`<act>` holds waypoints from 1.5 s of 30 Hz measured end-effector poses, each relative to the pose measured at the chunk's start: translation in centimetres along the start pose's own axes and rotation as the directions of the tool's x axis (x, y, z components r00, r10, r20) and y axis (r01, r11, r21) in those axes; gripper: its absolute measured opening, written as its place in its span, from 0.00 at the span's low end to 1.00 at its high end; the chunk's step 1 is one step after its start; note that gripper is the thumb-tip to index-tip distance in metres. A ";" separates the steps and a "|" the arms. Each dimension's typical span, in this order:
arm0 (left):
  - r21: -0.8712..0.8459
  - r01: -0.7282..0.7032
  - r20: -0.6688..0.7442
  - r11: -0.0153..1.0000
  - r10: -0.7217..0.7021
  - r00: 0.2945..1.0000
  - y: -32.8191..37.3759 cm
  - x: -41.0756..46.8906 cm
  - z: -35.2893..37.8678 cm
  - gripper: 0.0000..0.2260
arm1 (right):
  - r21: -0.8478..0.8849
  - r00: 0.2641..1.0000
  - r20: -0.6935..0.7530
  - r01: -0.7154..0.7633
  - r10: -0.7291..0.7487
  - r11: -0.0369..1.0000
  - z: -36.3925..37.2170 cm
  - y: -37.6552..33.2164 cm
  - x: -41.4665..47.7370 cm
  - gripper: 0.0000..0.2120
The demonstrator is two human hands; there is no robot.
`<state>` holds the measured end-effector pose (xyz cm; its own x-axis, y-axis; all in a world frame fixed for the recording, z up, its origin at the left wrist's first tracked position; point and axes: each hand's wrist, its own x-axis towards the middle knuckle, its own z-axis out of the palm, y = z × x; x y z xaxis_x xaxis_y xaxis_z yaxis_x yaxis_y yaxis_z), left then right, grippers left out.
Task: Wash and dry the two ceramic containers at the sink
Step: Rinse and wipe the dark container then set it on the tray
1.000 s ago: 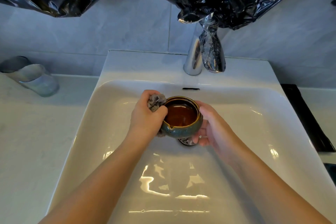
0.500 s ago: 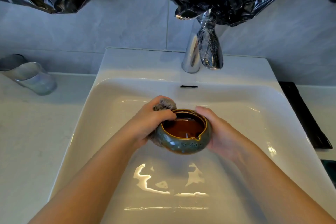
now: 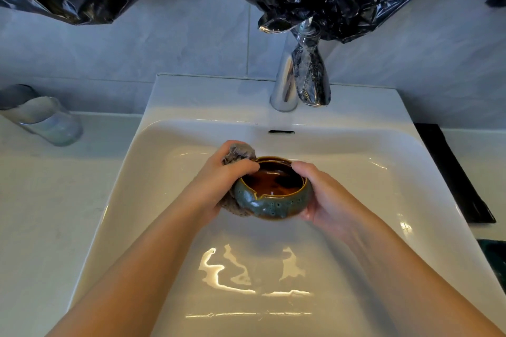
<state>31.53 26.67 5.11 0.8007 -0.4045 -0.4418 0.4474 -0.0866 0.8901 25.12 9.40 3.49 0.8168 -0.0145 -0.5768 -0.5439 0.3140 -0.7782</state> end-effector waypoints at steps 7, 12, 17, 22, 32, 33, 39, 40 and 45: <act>0.015 -0.023 -0.129 1.000 0.025 0.991 -0.2 0.3 0.5 0.08 | -0.113 1.000 -0.013 0.000 -0.002 0.994 -0.7 0.2 -0.1 0.19; -0.019 -0.151 -0.343 0.988 0.136 0.930 -1.0 0.1 1.5 0.11 | -0.187 0.986 -0.075 0.134 -0.150 0.973 -0.1 0.1 0.0 0.11; 0.013 -0.019 -0.081 1.000 0.020 0.996 -0.9 -0.2 0.5 0.07 | -0.120 0.999 -0.030 0.039 -0.043 0.992 -0.2 0.1 -0.4 0.13; -0.020 0.086 -0.020 0.996 -0.086 0.996 -1.1 0.3 0.1 0.06 | -0.157 0.998 0.033 -0.054 0.059 0.986 -0.1 0.2 -0.1 0.18; 0.027 0.096 -0.046 0.995 -0.094 0.994 -0.7 0.2 0.1 0.13 | -0.146 1.000 -0.019 0.017 -0.020 0.989 -0.4 -0.1 -0.2 0.12; 0.060 0.117 0.015 0.991 -0.118 0.993 -0.7 0.1 0.0 0.15 | -0.148 0.999 0.025 -0.017 0.021 0.989 -0.3 -0.1 -0.4 0.13; 0.011 0.104 -0.095 0.994 -0.103 0.990 -1.0 0.3 0.3 0.11 | -0.135 0.995 0.046 -0.080 0.087 0.988 -0.5 0.1 -0.1 0.17; -0.023 0.085 -0.158 0.996 -0.088 0.984 -1.1 0.3 0.5 0.10 | -0.132 0.996 0.037 -0.070 0.076 0.989 -0.6 0.0 0.0 0.16; -0.016 0.079 -0.152 0.997 -0.080 0.985 -1.2 0.1 0.4 0.13 | -0.094 0.999 -0.032 -0.042 0.039 0.995 -0.3 0.1 0.1 0.12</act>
<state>30.96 26.39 4.00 0.8133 -0.2534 -0.5238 0.5156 -0.1033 0.8506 25.06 9.19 3.31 0.7882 -0.0321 -0.6145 -0.5935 0.2242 -0.7730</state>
